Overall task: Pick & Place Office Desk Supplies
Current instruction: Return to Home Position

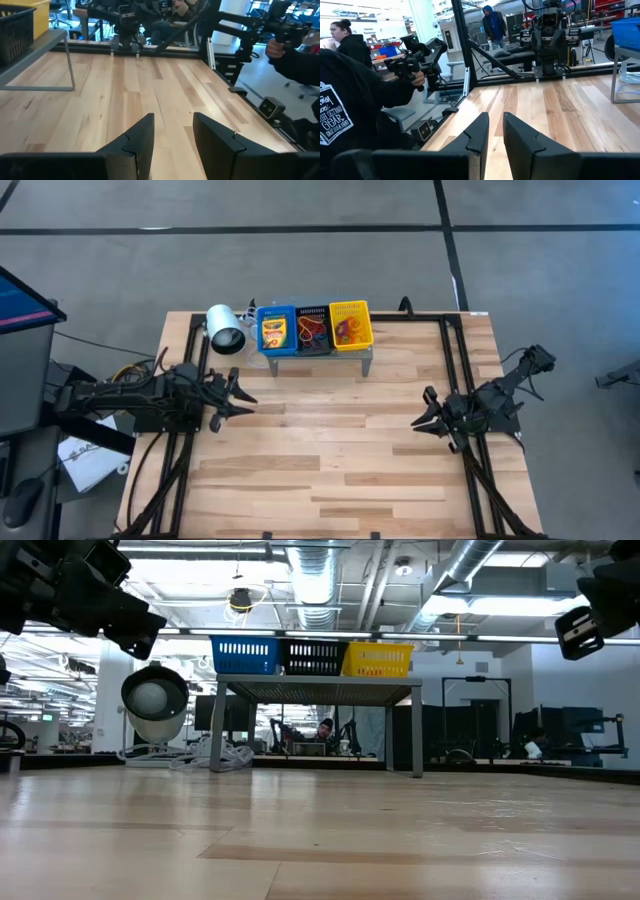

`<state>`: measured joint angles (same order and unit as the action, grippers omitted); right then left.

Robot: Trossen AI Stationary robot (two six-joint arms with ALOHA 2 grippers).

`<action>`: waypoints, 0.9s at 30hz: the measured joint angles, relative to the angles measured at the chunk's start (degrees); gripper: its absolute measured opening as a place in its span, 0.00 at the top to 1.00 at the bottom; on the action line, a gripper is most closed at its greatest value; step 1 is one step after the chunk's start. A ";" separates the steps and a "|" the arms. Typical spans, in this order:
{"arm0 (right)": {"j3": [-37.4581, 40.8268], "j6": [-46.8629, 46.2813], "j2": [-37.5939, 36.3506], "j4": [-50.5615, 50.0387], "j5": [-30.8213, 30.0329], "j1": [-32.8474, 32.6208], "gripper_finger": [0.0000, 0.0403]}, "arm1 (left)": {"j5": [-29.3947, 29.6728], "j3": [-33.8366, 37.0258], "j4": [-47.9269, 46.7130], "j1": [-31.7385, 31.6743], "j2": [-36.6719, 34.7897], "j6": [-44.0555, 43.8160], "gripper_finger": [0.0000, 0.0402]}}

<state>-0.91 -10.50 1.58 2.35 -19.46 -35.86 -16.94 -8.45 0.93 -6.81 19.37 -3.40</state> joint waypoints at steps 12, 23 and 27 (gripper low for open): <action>0.00 -0.01 0.00 -0.11 -0.02 -0.01 0.87 | 0.47 0.02 -3.15 0.00 1.45 -0.16 0.67; 0.00 -0.02 0.00 -0.13 -0.07 0.01 0.87 | 0.58 0.02 -2.89 0.00 1.40 -0.05 0.67; 0.00 -0.02 0.00 -0.13 -0.07 0.01 0.87 | 0.60 0.02 -2.85 0.00 1.40 -0.06 0.67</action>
<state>-0.91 -10.52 1.58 2.22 -19.53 -35.86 -16.34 -8.43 -1.92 -6.81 20.78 -3.46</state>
